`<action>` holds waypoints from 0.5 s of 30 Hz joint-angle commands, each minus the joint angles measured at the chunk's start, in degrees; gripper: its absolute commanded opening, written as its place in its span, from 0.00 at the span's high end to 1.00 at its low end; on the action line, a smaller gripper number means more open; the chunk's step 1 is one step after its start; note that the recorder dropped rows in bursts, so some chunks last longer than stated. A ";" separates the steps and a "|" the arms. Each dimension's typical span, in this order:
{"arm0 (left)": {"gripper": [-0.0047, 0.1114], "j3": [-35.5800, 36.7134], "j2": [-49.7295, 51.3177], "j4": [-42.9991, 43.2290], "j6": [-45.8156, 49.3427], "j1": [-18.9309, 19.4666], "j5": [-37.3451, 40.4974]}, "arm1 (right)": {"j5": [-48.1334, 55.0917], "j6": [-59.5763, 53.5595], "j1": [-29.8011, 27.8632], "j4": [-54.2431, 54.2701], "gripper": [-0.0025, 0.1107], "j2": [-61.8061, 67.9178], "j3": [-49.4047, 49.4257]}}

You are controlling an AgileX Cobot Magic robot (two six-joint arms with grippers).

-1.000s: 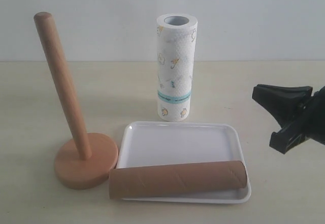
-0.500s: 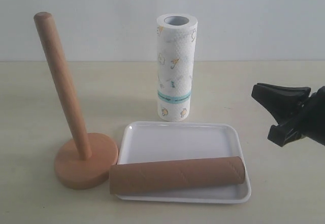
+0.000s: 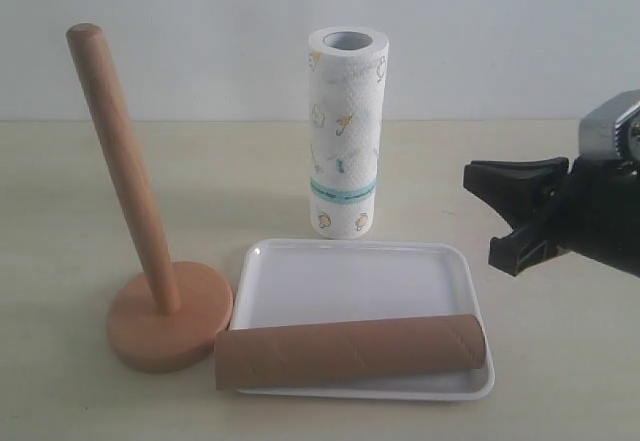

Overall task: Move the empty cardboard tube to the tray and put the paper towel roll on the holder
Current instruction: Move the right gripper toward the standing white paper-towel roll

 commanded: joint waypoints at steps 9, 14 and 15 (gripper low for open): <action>0.92 0.21 -0.14 -0.28 0.43 0.11 -0.52 | 6.19 2.06 2.51 -0.17 0.79 0.57 -2.94; 0.92 0.21 -0.14 -0.28 0.43 0.11 -0.52 | 6.20 3.45 2.51 -0.17 0.60 2.62 -2.94; 0.92 0.21 -0.14 -0.28 0.43 0.11 -0.52 | 6.20 3.79 2.51 -0.17 0.56 2.97 -2.94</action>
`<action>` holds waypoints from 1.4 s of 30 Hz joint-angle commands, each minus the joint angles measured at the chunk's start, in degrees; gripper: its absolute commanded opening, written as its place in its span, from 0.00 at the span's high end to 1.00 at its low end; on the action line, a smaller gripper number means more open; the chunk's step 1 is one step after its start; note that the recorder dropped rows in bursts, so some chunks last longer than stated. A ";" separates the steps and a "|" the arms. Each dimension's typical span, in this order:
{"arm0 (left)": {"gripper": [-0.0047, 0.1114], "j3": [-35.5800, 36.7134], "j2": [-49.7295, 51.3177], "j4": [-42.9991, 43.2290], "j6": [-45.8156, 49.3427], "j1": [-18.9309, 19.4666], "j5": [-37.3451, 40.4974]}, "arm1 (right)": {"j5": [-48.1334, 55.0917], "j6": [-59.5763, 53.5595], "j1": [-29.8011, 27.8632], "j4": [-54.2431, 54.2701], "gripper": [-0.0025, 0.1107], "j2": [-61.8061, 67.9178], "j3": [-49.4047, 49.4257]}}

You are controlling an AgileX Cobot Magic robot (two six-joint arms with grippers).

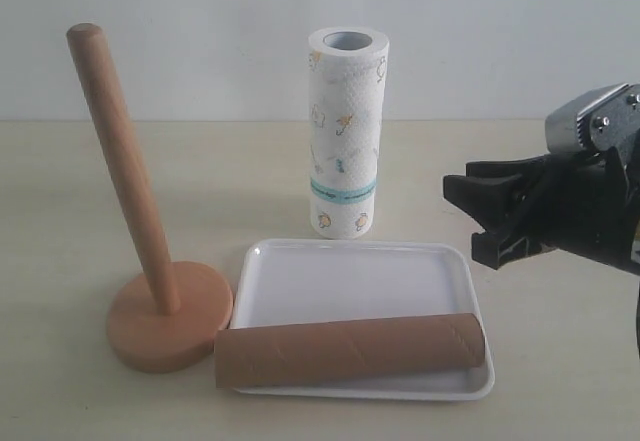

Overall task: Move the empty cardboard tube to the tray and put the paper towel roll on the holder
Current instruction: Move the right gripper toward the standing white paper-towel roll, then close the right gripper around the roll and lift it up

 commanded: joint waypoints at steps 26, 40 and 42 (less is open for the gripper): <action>0.92 0.21 -0.14 -0.28 0.43 0.11 -0.52 | -20.96 -3.62 0.08 2.58 0.11 14.95 -3.50; 0.92 0.21 -0.14 -0.28 0.43 0.11 -0.52 | -10.42 -7.06 10.01 1.25 0.11 32.14 -29.24; 0.92 0.21 -0.14 -0.28 0.43 0.11 -0.52 | -6.71 -8.75 10.81 7.33 0.11 32.15 -31.22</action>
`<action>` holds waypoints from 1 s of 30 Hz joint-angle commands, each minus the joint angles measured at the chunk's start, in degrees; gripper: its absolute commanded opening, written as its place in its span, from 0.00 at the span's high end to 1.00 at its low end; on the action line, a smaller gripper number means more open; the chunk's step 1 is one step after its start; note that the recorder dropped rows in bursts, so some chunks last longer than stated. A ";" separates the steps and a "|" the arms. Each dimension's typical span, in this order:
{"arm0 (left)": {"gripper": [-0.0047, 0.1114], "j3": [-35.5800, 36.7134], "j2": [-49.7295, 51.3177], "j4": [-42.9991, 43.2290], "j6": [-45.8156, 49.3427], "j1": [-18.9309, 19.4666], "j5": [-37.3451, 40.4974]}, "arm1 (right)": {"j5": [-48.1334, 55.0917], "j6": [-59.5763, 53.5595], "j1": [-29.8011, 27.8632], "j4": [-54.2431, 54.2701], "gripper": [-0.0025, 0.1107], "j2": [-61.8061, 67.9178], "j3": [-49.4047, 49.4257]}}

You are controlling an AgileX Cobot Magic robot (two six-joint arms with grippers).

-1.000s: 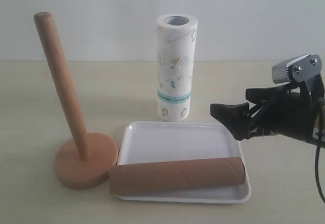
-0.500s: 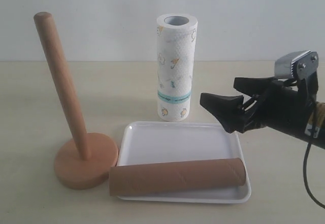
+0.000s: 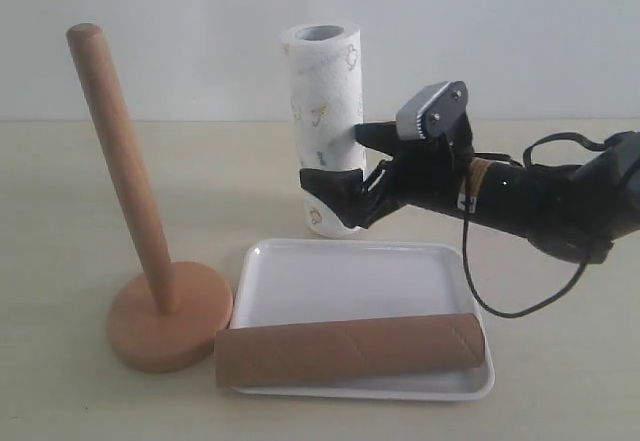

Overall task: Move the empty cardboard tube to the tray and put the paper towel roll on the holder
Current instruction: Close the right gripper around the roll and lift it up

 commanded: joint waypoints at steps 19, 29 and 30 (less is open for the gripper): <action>0.92 0.21 -0.14 -0.28 0.43 0.11 -0.80 | 6.63 -7.17 1.28 12.39 0.11 5.06 -5.15; 0.92 0.21 -0.14 -0.28 0.43 0.11 -0.80 | 2.46 -6.10 1.28 12.18 0.11 8.86 -10.07; 0.92 0.21 -0.14 -0.28 0.43 0.11 -0.80 | 2.17 -5.95 1.28 12.29 0.11 8.86 -10.34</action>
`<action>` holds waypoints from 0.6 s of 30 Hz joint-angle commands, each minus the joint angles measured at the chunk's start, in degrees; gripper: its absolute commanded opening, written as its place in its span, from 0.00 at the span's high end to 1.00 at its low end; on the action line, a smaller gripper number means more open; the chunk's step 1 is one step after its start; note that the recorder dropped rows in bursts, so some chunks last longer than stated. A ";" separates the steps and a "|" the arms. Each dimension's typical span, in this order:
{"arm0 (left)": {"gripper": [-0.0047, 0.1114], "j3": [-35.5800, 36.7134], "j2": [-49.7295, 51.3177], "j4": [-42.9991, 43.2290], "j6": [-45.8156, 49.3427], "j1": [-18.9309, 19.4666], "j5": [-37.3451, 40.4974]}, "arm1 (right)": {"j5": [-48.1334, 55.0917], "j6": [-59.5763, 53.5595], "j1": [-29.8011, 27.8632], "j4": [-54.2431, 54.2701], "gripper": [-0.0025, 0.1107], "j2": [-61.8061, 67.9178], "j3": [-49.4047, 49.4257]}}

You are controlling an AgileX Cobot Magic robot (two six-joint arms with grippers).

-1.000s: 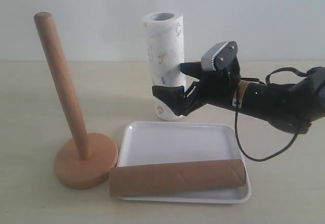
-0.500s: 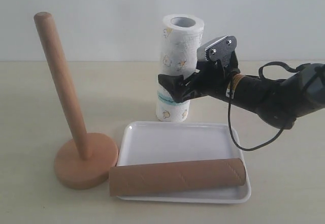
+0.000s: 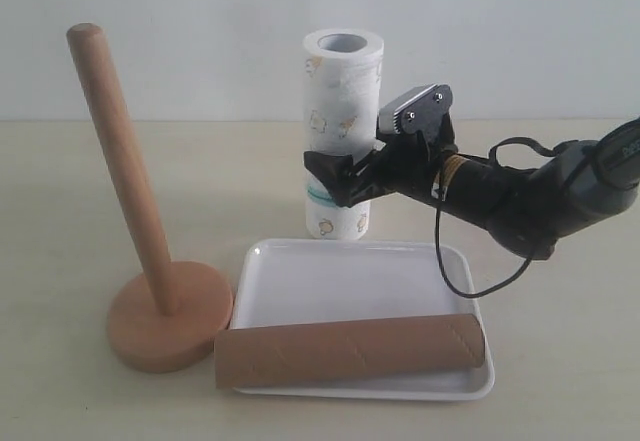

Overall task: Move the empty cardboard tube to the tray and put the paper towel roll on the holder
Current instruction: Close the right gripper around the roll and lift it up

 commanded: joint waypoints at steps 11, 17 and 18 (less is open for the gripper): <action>0.92 0.21 -0.14 -0.28 0.43 0.11 -0.58 | -2.33 8.43 -0.03 -3.31 0.11 0.03 -1.84; 0.92 0.21 -0.14 -0.28 0.43 0.11 -0.71 | -4.63 9.02 -0.03 -7.63 0.11 0.03 -1.84; 0.92 0.21 -0.14 -0.28 0.43 0.11 -0.71 | -4.63 9.19 -0.03 -7.63 0.11 0.03 -1.84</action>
